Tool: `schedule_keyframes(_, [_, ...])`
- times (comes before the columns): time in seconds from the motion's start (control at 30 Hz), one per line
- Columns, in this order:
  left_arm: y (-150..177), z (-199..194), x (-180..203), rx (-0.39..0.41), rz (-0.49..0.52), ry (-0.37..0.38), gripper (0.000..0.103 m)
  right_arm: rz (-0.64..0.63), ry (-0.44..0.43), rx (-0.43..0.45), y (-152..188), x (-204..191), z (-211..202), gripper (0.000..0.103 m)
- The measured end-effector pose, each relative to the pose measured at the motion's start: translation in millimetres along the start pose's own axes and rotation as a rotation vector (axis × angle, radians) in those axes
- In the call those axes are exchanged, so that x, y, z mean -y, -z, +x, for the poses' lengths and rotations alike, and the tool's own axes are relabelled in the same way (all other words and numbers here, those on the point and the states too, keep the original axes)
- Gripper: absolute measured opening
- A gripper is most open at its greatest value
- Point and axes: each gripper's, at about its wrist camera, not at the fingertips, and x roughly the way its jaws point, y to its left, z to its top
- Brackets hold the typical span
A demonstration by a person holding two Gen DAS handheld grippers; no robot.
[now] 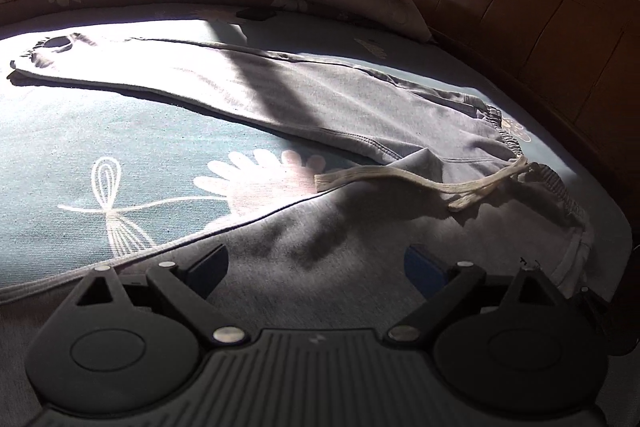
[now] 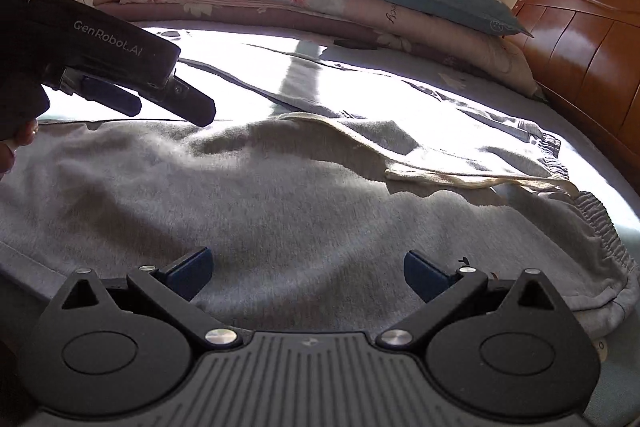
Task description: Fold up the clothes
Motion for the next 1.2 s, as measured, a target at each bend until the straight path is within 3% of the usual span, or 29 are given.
schedule_keyframes(0.13, [12,10,-24,-0.016,-0.067,0.027,0.095,0.12,-0.025,-0.011,18,5,-6,0.103])
schedule_keyframes(0.23, [9,5,-34,0.005,-0.108,0.042,0.095,0.109,-0.011,0.004,31,4,-20,0.103])
schedule_keyframes(0.3, [4,-6,-36,0.047,-0.098,0.033,0.095,0.117,-0.005,-0.025,24,1,-24,0.103])
schedule_keyframes(0.37, [0,-18,-39,0.099,-0.077,0.019,0.096,0.076,-0.017,0.009,13,-8,-26,0.103])
schedule_keyframes(0.43, [-1,-23,-43,0.117,-0.075,-0.001,0.097,0.002,-0.025,0.069,-3,-25,-26,0.103])
schedule_keyframes(0.57, [0,-27,-51,0.12,-0.075,-0.043,0.097,-0.095,-0.075,0.107,-35,-61,-4,0.103])
schedule_keyframes(0.73, [1,-30,-51,0.132,-0.054,-0.065,0.097,-0.129,-0.137,0.016,-26,-86,12,0.103])
schedule_keyframes(0.87, [3,-28,-50,0.128,-0.058,-0.061,0.097,0.019,-0.197,0.0,2,-75,-5,0.103])
schedule_keyframes(1.0, [6,-26,-42,0.119,-0.034,-0.053,0.097,0.007,-0.171,0.044,-1,-63,-24,0.103])
schedule_keyframes(1.07, [8,-23,-35,0.113,-0.014,-0.044,0.097,-0.001,-0.088,0.101,-10,-44,-30,0.103])
schedule_keyframes(1.2, [15,-15,-19,0.095,0.029,-0.048,0.097,0.108,0.106,0.111,-21,28,-18,0.103])
